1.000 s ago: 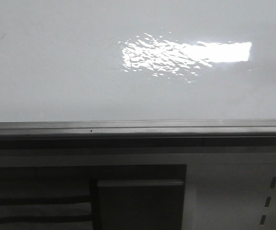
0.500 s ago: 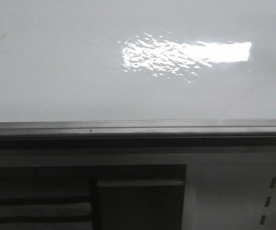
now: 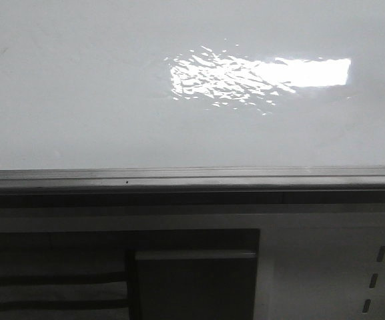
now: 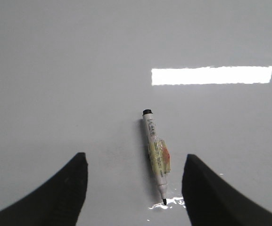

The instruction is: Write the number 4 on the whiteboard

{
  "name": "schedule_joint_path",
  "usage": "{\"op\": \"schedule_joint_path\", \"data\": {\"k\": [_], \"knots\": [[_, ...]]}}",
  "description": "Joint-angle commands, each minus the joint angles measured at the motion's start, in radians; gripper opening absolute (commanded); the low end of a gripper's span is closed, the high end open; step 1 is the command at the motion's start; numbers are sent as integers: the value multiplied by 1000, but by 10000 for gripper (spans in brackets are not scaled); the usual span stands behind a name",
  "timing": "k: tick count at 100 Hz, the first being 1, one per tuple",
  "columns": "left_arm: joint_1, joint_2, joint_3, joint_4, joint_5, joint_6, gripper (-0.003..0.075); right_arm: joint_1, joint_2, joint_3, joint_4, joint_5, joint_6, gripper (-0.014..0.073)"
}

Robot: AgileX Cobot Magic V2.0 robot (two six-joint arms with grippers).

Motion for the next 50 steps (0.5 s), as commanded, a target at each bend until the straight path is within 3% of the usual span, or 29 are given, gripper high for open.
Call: {"op": "schedule_joint_path", "data": {"k": [1, 34, 50], "knots": [[0, 22, -23, -1, -73, -5, 447, -7, 16, -30, -19, -72, 0, 437], [0, 24, -21, -23, -80, -5, 388, -7, 16, -30, -2, -74, 0, 437], [0, 76, -21, -24, -54, 72, 389, -7, 16, -29, 4, -75, 0, 437]]}}
